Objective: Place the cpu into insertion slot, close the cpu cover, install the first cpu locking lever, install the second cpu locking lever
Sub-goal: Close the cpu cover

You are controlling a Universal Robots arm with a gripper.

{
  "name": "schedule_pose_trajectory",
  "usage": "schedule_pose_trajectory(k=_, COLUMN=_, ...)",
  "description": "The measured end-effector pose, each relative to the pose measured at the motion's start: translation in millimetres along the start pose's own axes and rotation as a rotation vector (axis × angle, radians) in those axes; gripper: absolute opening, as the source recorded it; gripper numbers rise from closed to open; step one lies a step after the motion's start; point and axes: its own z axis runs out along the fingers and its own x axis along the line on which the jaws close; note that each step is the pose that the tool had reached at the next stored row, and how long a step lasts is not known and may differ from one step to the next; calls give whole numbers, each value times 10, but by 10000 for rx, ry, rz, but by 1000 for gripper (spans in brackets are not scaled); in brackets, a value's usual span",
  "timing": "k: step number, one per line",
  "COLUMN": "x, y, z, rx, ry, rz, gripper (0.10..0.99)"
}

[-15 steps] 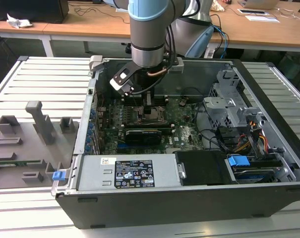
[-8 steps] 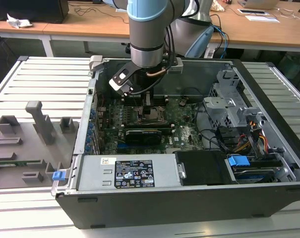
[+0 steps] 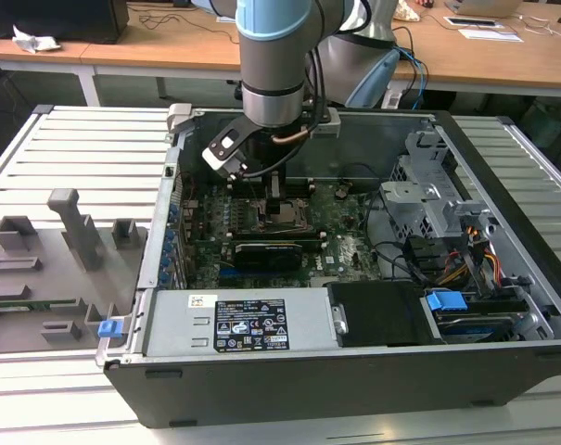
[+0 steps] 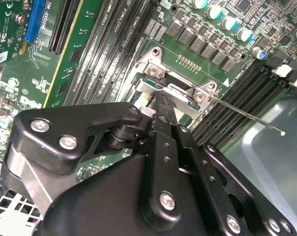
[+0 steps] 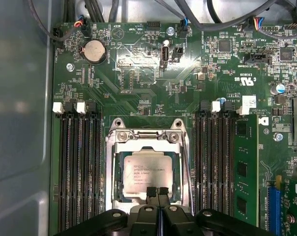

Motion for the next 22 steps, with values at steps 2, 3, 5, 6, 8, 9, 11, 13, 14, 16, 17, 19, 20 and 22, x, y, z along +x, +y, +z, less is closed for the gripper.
schedule_pose_trajectory(k=2, x=0, y=-6, z=0, rx=0, ry=-1, rz=0, gripper=106)
schedule_pose_trajectory(k=3, x=0, y=-8, z=1, rx=0, ry=-1, rz=-1, gripper=106)
schedule_pose_trajectory(k=5, x=0, y=-13, z=1, rx=-1, ry=-1, rz=0, gripper=106)
schedule_pose_trajectory(k=6, x=0, y=-19, z=1, rx=-1, ry=-1, rz=0, gripper=106)
schedule_pose_trajectory(k=8, x=0, y=-33, z=2, rx=-1, ry=0, rz=0, gripper=106)
schedule_pose_trajectory(k=9, x=0, y=-40, z=2, rx=-1, ry=-1, rz=0, gripper=106)
schedule_pose_trajectory(k=11, x=0, y=-57, z=2, rx=-2, ry=-1, rz=-1, gripper=106)
schedule_pose_trajectory(k=13, x=0, y=-70, z=2, rx=-2, ry=-1, rz=-1, gripper=106)
schedule_pose_trajectory(k=14, x=-1, y=-82, z=2, rx=-3, ry=-1, rz=0, gripper=106)
schedule_pose_trajectory(k=16, x=0, y=-96, z=2, rx=-4, ry=-1, rz=0, gripper=106)
schedule_pose_trajectory(k=17, x=0, y=-101, z=2, rx=-4, ry=-1, rz=0, gripper=106)
schedule_pose_trajectory(k=19, x=0, y=-114, z=2, rx=-5, ry=-1, rz=0, gripper=106)
schedule_pose_trajectory(k=20, x=0, y=-118, z=3, rx=-5, ry=0, rz=0, gripper=106)
schedule_pose_trajectory(k=22, x=-1, y=-130, z=3, rx=-5, ry=-1, rz=0, gripper=106)
